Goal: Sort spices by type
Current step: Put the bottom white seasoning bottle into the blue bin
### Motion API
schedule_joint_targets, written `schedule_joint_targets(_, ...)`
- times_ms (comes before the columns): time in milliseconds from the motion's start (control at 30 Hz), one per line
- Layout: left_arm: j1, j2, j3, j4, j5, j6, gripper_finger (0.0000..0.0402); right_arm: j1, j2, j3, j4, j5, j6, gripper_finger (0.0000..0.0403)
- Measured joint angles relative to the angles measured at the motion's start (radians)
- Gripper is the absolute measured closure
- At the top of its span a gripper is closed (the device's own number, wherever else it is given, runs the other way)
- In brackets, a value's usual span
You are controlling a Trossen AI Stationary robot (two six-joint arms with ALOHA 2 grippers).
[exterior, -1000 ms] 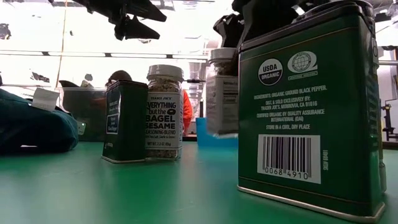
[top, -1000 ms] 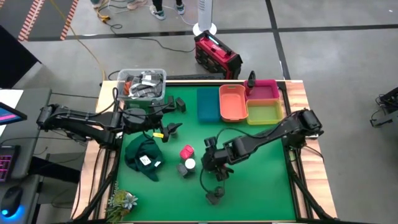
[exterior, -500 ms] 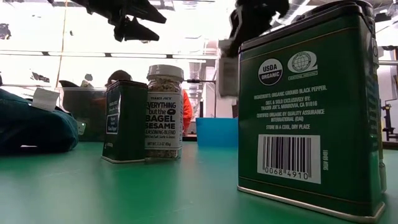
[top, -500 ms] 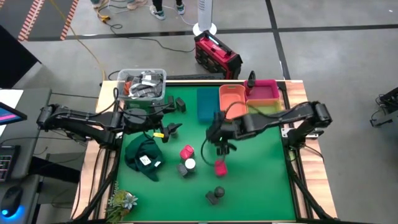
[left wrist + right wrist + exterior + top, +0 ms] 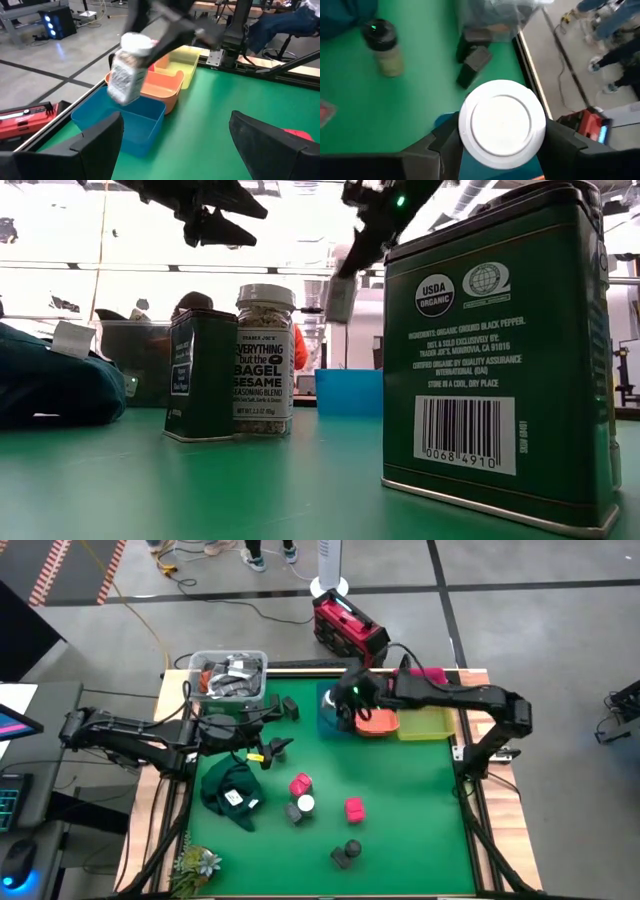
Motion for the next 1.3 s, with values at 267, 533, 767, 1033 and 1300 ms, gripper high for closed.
schedule_joint_targets(267, 0.0, 0.0, 0.0, -0.005, 0.0, 0.005, 0.0054, -0.154, 0.148, 0.0, 0.107, -0.034, -0.032, 0.0174)
schedule_joint_targets(533, 0.0, 0.0, 0.0, -0.006, 0.0, 0.012, 0.0054, -0.228, 0.248, -0.001, 0.143, -0.133, -0.008, 0.0173)
schedule_joint_targets(767, 0.0, 0.0, 0.0, -0.012, 0.0, 0.0, 0.0054, -0.231, 0.278, -0.001, 0.113, -0.189, 0.002, 0.0173)
schedule_joint_targets(1033, -0.01, 0.0, 0.0, -0.015, 0.0, -0.002, 0.0054, -0.232, 0.274, 0.0, 0.085, -0.191, 0.037, 0.0141)
schedule_joint_targets(1300, -0.014, 0.0, 0.0, -0.015, 0.0, 0.0, 0.0054, -0.235, 0.272, 0.004, 0.073, -0.19, 0.013, 0.0133)
